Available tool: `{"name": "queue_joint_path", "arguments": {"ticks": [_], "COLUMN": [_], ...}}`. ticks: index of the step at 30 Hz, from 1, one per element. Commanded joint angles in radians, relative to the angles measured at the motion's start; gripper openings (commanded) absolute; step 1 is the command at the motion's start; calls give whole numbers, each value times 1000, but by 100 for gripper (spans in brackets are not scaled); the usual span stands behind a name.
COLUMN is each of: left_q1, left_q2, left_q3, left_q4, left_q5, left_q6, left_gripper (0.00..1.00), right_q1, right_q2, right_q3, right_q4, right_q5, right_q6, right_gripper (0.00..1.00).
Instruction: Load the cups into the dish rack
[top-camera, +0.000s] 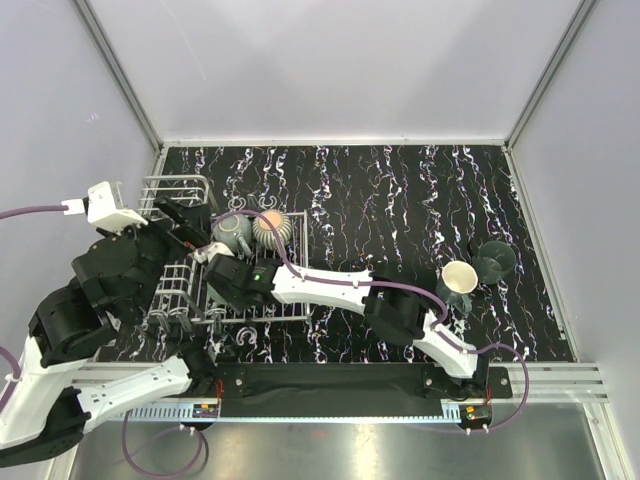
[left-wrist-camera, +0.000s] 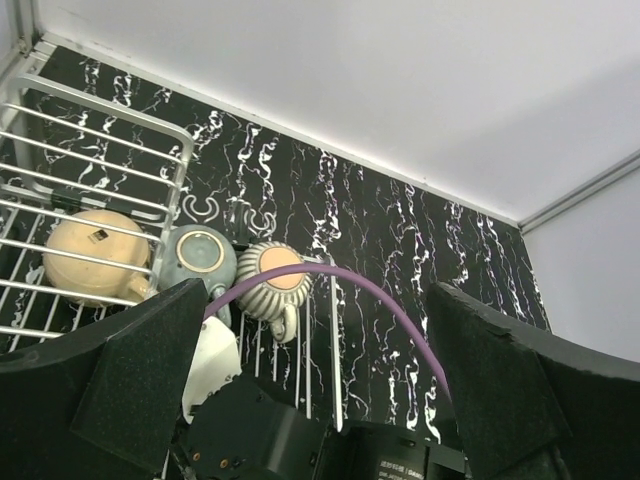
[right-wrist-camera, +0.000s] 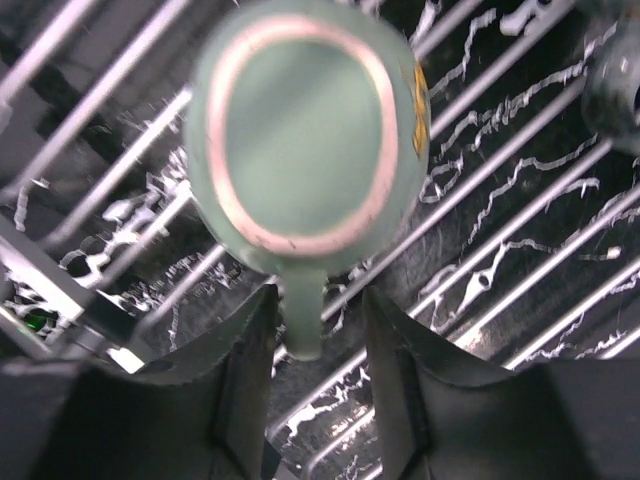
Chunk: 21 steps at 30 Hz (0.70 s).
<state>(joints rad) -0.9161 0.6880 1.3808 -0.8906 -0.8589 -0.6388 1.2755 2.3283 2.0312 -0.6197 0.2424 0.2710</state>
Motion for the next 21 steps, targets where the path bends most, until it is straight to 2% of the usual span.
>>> {"name": "queue_joint_path", "arguments": {"ticks": [1, 7, 11, 18, 21], "left_q1": [-3, -3, -3, -3, -3], "left_q2": [36, 71, 94, 125, 154], "left_q3": [43, 69, 77, 64, 67], "left_q4": [24, 13, 10, 30, 33], "left_q5": [38, 72, 95, 169, 210], "left_q6": [-30, -41, -55, -85, -93], "left_gripper": [99, 99, 99, 98, 98], "right_q1": [5, 5, 5, -5, -62], "right_q2": [-93, -259, -386, -570, -662], "right_q3": [-41, -183, -299, -442, -543], "right_q4": [32, 57, 64, -21, -80], "right_q5": [24, 55, 98, 230, 270], "right_q6": [17, 39, 57, 97, 148], "right_gripper": [48, 66, 72, 72, 71]}}
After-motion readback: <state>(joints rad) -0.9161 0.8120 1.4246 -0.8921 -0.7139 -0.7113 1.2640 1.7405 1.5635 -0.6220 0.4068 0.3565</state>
